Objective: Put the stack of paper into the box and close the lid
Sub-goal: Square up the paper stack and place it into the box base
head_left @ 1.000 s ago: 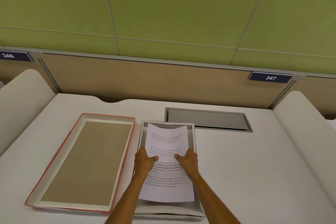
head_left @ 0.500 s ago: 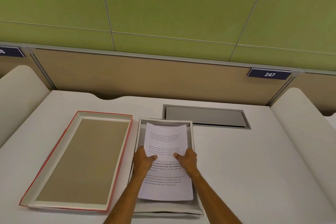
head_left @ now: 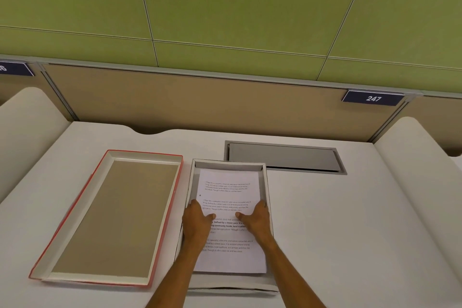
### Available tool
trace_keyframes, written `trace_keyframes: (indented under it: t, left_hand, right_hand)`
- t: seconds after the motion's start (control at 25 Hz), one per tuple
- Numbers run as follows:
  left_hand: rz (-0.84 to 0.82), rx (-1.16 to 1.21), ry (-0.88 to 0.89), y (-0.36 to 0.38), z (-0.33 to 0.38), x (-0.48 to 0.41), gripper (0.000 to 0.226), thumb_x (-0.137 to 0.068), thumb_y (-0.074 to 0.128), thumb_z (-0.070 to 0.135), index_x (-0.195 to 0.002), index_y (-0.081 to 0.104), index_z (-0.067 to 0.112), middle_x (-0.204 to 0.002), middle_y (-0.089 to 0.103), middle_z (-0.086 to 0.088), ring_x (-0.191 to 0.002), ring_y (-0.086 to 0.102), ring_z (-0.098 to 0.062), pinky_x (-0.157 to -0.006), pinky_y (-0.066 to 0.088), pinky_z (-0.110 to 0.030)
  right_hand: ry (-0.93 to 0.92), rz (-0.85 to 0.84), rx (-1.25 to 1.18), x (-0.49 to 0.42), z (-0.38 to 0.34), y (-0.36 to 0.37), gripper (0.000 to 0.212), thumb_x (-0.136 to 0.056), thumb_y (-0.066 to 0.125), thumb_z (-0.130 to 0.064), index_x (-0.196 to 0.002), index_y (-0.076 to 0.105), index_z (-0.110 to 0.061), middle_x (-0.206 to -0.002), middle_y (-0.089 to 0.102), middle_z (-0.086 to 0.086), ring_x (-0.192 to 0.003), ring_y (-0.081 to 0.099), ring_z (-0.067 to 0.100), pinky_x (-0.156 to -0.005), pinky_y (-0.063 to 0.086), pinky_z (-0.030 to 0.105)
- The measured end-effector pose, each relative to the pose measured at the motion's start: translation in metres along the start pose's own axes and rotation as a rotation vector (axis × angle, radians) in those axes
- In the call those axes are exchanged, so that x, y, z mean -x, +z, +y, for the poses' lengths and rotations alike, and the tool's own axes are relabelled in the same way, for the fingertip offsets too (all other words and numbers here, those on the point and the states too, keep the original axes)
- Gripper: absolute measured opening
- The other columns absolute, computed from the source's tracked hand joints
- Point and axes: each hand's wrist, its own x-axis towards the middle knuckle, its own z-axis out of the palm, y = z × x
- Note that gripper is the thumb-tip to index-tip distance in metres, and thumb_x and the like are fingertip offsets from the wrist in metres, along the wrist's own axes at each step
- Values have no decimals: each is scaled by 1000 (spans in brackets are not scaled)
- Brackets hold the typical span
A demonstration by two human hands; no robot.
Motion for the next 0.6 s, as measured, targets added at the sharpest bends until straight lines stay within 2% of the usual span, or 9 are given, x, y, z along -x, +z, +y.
trace_keyframes:
  t: [0.08, 0.24, 0.48, 0.6]
  left_hand:
    - [-22, -25, -16, -3, 0, -3, 51, -76, 81, 20, -114, 53, 3, -121, 64, -15, -105, 66, -32, -80, 56, -33]
    - [-83, 5, -75, -11, 1, -15, 61, -68, 86, 26, -113, 51, 4, -119, 64, -16, -105, 65, -33, -82, 56, -38]
    - [-98, 68, -128, -13, 1, -21, 55, -67, 87, 25, -107, 55, 5, -117, 67, -17, -101, 67, -33, -77, 57, -37]
    - [-91, 79, -139, -9, 0, -20, 55, -66, 88, 23, -107, 56, 4, -116, 67, -17, -101, 67, -34, -76, 56, -36]
  right_hand:
    - [1, -37, -3, -1, 1, -4, 77, -74, 82, -27, -131, 36, -5, -133, 50, 14, -124, 52, 29, -100, 48, 36]
    - [12, -57, -75, -2, 1, -14, 65, -74, 82, -25, -123, 43, -7, -129, 57, 12, -116, 60, 28, -90, 52, 32]
    - [52, -67, -98, 0, 0, -17, 59, -76, 81, -23, -120, 44, -7, -124, 59, 12, -93, 57, 16, -63, 46, 14]
    - [45, -48, -92, 2, 1, -15, 60, -74, 82, -25, -117, 44, -8, -122, 60, 12, -91, 57, 16, -59, 45, 12]
